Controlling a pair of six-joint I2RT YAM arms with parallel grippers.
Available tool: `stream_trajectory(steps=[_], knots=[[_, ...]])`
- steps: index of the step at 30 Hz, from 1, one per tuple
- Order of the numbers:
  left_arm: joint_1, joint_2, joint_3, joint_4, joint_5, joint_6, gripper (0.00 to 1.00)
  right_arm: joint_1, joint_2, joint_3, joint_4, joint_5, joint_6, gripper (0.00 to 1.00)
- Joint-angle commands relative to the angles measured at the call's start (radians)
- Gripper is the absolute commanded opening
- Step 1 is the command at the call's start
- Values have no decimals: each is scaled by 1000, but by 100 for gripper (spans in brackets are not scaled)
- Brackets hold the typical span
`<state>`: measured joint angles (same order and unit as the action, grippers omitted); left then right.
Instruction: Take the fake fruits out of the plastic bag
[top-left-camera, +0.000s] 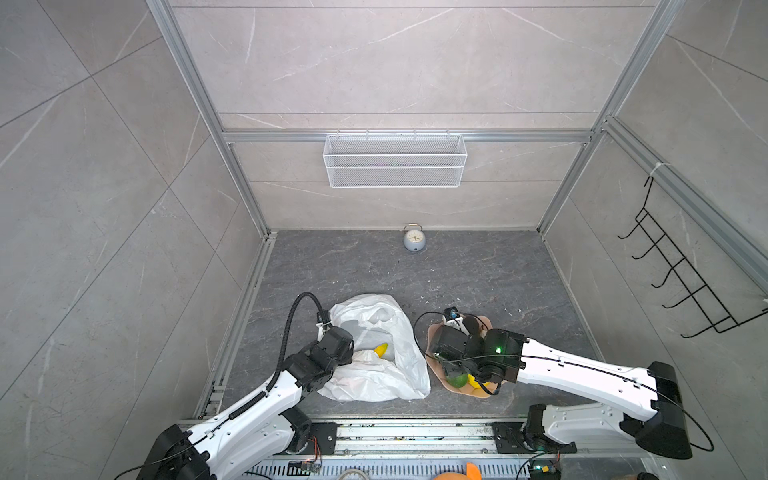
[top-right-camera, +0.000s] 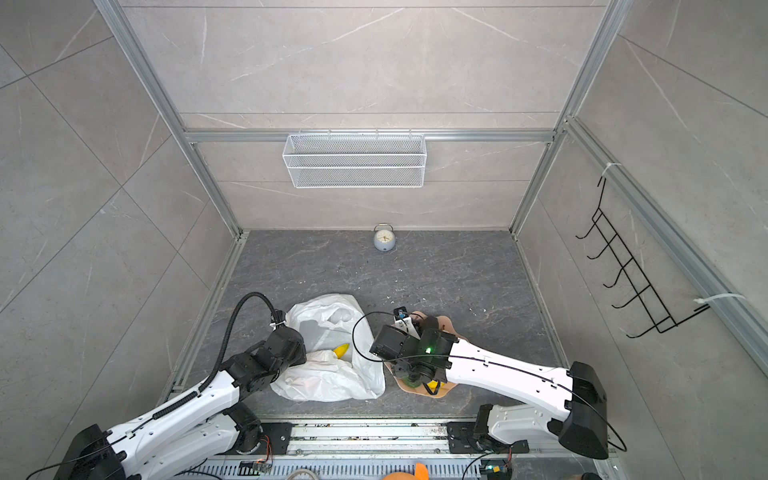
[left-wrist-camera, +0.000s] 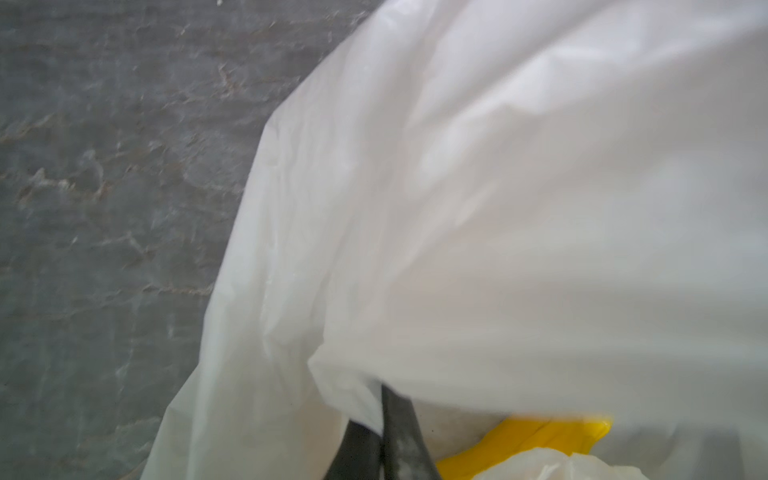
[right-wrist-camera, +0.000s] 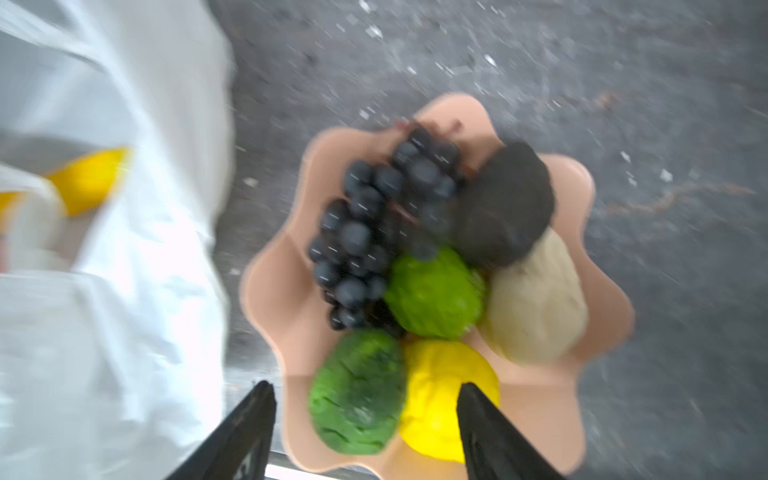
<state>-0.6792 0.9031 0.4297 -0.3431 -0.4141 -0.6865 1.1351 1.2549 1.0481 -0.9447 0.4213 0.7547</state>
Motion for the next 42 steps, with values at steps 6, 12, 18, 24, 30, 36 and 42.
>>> stream_trajectory(steps=[6,12,18,24,30,36,42], knots=[[9,23,85,121,143,176,0,8,226,113,394,-207,8,63],[-3,-115,33,49,206,135,0,35,385,147,538,-296,40,58],[-3,-198,-28,-36,199,3,0,60,507,151,652,-344,36,58],[-4,-203,-22,-146,147,-117,0,85,549,180,685,-357,-30,61],[-3,-242,-95,-180,84,-257,0,178,547,125,635,-268,-84,58],[-4,-204,-141,-110,78,-300,0,213,560,83,552,-173,-161,57],[-5,-196,-159,-76,81,-299,0,209,568,71,536,-144,-160,57]])
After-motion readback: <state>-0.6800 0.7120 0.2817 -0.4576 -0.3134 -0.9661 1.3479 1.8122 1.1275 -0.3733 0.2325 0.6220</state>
